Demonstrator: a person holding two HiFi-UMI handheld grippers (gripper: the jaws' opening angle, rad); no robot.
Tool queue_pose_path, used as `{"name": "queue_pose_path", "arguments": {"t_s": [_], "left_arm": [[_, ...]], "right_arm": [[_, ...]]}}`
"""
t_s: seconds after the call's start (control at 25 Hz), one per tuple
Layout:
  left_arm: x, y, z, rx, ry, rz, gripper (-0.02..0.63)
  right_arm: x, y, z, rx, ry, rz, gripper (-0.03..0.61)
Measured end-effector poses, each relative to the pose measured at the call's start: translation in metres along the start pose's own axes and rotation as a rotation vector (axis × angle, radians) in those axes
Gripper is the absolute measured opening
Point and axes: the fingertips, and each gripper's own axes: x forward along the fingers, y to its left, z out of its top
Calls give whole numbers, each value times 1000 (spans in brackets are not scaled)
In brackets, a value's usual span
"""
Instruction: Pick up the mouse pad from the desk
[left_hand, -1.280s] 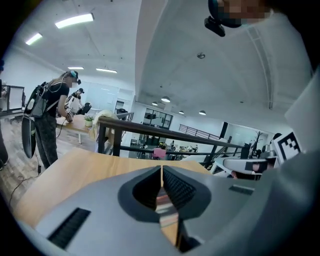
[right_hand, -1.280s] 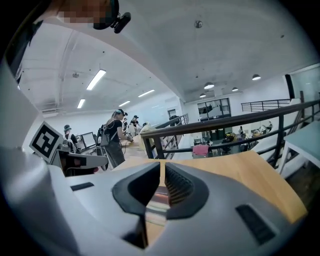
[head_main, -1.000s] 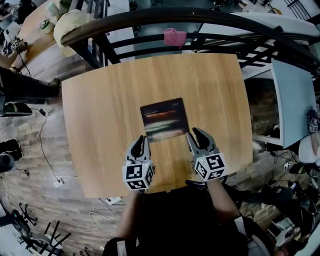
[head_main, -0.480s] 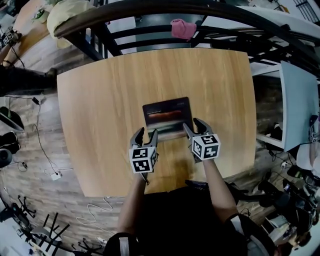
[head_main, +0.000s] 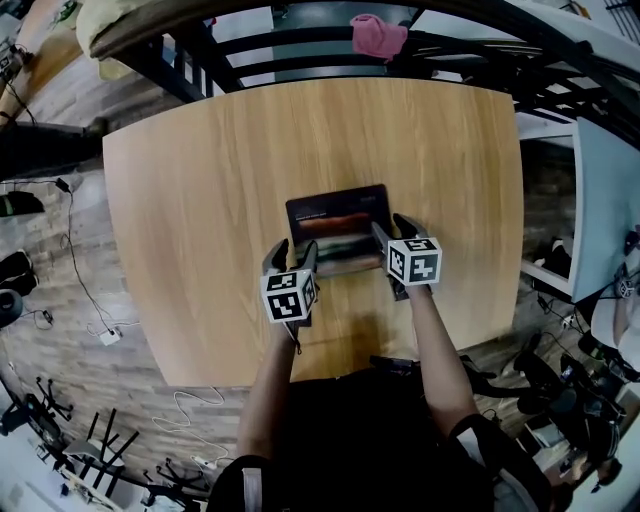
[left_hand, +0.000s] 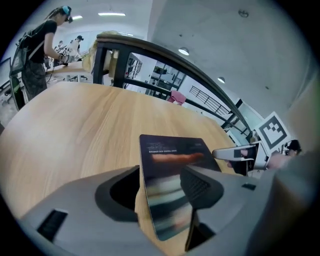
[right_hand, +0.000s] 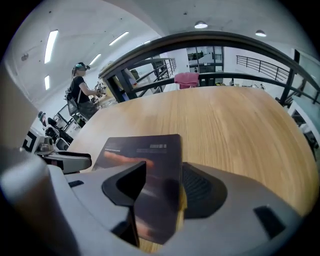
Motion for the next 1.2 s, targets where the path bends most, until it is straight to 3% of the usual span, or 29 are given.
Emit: {"name": "queue_pose_path", "arguments": {"t_s": [0.24,0.72,1.2], "left_arm": [[12,2,-9,0,57,18,255],[16,2,-10,11,63,39,261],[17,1,-12,37,80,26,270]], "right_arm": [[12,-1,-12,-4,73,-10,219],[14,9,-15,-15,93,-7,219],[20,42,-25,-37,114,50,219]]}}
